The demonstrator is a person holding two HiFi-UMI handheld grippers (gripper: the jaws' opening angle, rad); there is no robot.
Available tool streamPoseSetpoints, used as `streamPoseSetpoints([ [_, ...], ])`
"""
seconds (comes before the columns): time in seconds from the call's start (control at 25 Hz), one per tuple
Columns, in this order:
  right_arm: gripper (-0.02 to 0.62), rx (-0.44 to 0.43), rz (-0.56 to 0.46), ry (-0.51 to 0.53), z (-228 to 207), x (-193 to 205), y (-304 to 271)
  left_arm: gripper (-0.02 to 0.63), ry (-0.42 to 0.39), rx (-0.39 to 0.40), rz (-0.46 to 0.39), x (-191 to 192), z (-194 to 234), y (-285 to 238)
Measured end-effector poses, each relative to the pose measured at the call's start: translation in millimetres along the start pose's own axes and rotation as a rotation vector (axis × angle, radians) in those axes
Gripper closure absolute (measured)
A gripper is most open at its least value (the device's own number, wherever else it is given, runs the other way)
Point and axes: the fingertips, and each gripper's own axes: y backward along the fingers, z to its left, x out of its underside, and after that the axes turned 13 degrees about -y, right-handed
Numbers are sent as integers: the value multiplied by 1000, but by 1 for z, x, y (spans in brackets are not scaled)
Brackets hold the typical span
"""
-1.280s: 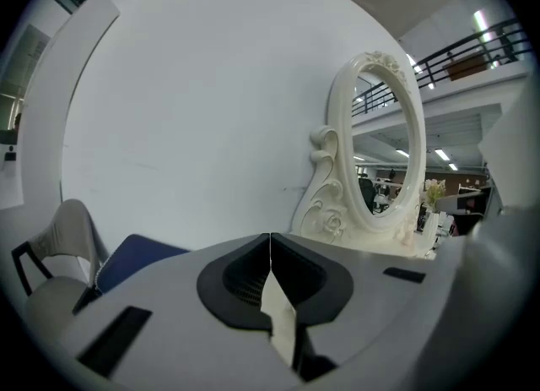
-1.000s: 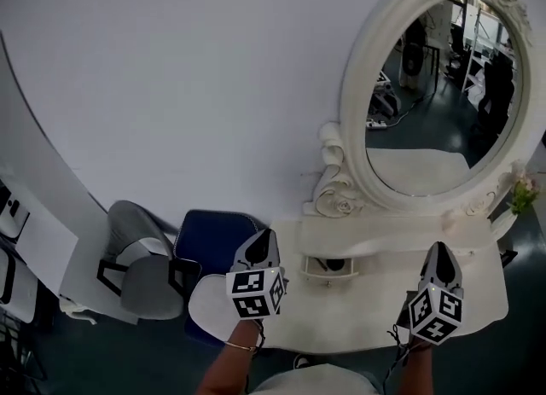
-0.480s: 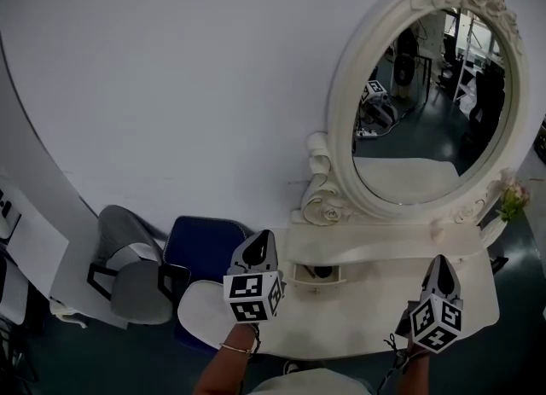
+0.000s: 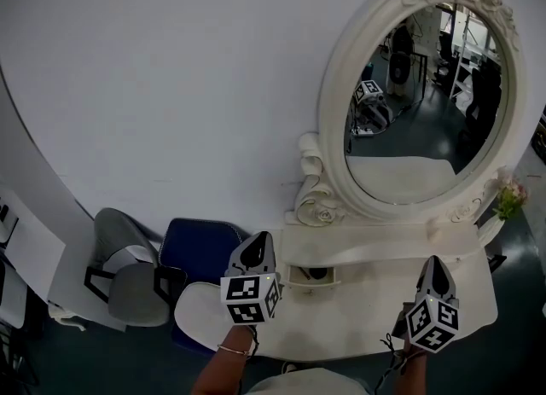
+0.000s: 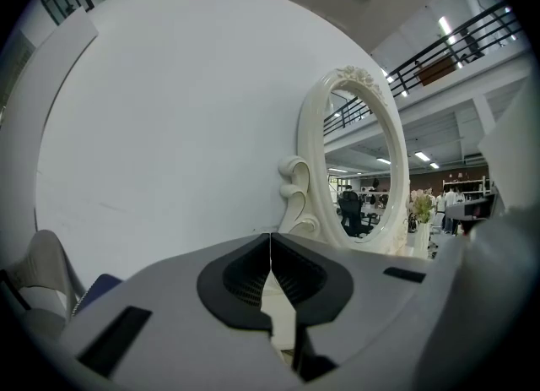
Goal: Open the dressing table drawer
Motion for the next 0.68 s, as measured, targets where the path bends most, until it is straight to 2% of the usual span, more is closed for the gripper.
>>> streamPoseSetpoints([
  [0.68, 591, 8, 23, 3, -4, 7, -4, 586, 17, 13, 25, 12, -6, -4],
])
